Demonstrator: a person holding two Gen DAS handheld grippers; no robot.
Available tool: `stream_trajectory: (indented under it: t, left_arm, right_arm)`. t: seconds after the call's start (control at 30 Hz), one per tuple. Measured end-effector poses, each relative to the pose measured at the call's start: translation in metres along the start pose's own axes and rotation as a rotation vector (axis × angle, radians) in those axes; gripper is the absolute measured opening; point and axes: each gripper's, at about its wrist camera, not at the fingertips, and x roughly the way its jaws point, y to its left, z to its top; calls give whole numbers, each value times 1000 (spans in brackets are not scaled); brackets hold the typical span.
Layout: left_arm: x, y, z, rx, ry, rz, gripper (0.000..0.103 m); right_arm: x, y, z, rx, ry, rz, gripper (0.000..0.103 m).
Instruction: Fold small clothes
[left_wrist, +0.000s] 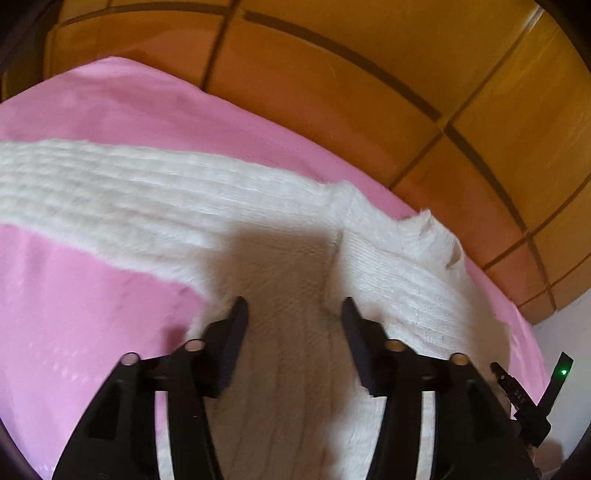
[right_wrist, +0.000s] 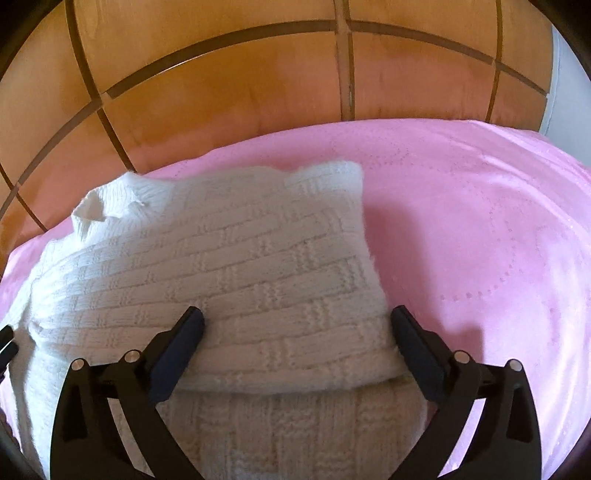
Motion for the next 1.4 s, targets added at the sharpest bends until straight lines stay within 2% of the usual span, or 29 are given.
stream_trajectory:
  t: [0.07, 0.1, 0.13, 0.2, 0.27, 0.37, 0.4, 0.5, 0.57, 0.7, 1.0, 1.07, 1.17, 1.23, 1.27, 1.33, 1.4]
  left_arm:
    - [-10, 3, -6, 1, -21, 11, 54]
    - [-16, 5, -9, 11, -39, 29, 63]
    - [-25, 6, -14, 32, -76, 59, 72]
    - [-32, 8, -19, 47, -105, 82, 73]
    - [-37, 16, -24, 28, -108, 79, 73]
    - [-45, 38, -31, -71, -105, 53, 73]
    - [-45, 42, -31, -94, -101, 48, 73]
    - [-54, 62, -31, -155, -112, 42, 73]
    - [-65, 81, -28, -196, -133, 44, 73]
    - [-76, 128, -11, -348, -135, 15, 73]
    - [-99, 250, 42, -650, -219, 72, 73]
    - [-101, 269, 48, -696, -230, 50, 69]
    - [-104, 297, 61, -755, -257, 71, 60]
    - [-101, 315, 69, -794, -257, 84, 42]
    - [-100, 323, 73, -815, -255, 92, 36]
    - [-98, 330, 79, -835, -253, 98, 15]
    - [-99, 330, 84, -824, -256, 98, 8]
  right_arm:
    - [-17, 6, -4, -11, -59, -83, 101]
    - [-28, 11, -7, -24, -98, -101, 101]
    - [-36, 16, -11, -35, -118, -96, 101]
    - [-54, 30, -26, -78, -151, -69, 101]
    - [-64, 46, -41, -134, -148, -21, 101]
    - [-61, 73, -68, -229, -68, 87, 101]
    - [-59, 77, -75, -247, -51, 99, 101]
    - [-56, 88, -95, -265, -81, 53, 101]
    - [-55, 86, -93, -245, -65, 65, 101]
    - [-52, 83, -88, -228, -47, 86, 101]
    - [-53, 84, -93, -232, -63, 84, 101]
    - [-54, 84, -93, -234, -63, 81, 101]
    - [-53, 85, -94, -236, -63, 79, 101]
    - [-53, 85, -94, -237, -63, 76, 101]
    - [-53, 85, -94, -238, -63, 76, 101]
    - [-53, 85, -94, -237, -63, 76, 101]
    - [-53, 85, -93, -238, -63, 75, 101]
